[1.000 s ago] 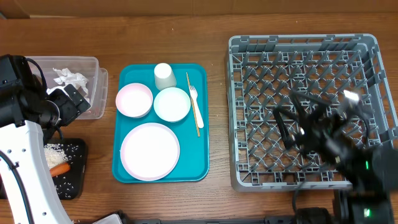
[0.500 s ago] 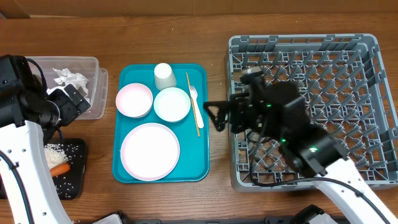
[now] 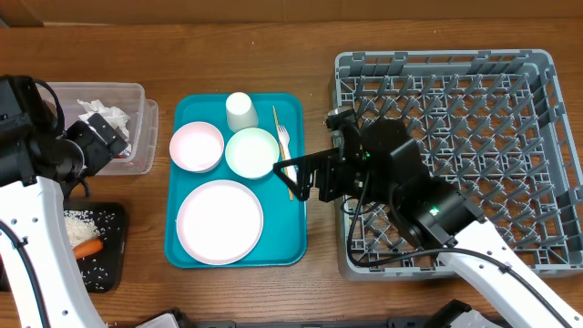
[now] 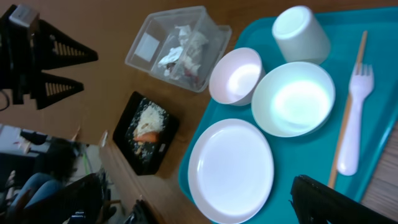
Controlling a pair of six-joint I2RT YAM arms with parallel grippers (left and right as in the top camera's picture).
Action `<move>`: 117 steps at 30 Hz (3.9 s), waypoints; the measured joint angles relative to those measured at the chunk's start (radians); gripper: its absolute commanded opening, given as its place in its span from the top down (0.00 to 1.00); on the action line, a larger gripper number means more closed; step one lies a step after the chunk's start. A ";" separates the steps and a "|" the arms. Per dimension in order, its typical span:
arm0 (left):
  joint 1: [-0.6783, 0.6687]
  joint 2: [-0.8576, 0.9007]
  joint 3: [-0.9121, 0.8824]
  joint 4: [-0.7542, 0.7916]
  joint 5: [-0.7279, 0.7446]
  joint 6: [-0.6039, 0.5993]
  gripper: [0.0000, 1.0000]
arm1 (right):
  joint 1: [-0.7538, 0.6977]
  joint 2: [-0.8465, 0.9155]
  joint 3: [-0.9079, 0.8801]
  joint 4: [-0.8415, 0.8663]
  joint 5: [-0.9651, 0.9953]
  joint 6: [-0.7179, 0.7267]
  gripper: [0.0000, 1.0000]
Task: Sort waste into correct bins and load items into the dishwasher
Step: 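Move the right gripper left over the large white plate, then grasp the white plate rim with the right gripper and lift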
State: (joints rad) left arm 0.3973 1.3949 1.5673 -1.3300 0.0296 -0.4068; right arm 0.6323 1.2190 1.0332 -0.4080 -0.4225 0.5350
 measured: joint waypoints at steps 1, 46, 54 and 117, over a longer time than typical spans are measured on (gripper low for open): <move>0.016 0.000 0.000 -0.016 -0.011 -0.015 0.00 | 0.010 0.006 0.000 0.012 -0.006 -0.001 0.00; 0.586 0.000 -0.003 -0.078 0.004 -0.085 0.00 | 0.271 0.557 0.018 0.040 0.274 0.228 0.23; 0.585 0.000 -0.003 -0.079 0.005 -0.085 0.00 | 0.271 0.634 0.156 -0.191 0.359 0.239 0.25; 0.586 0.000 -0.003 -0.080 0.008 -0.085 0.00 | 0.343 0.965 0.607 -0.598 0.423 0.176 0.79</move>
State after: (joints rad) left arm 0.9829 1.3949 1.5639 -1.4097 0.0376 -0.4923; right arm 0.9756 2.1838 1.6398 -1.0058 0.0002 0.7113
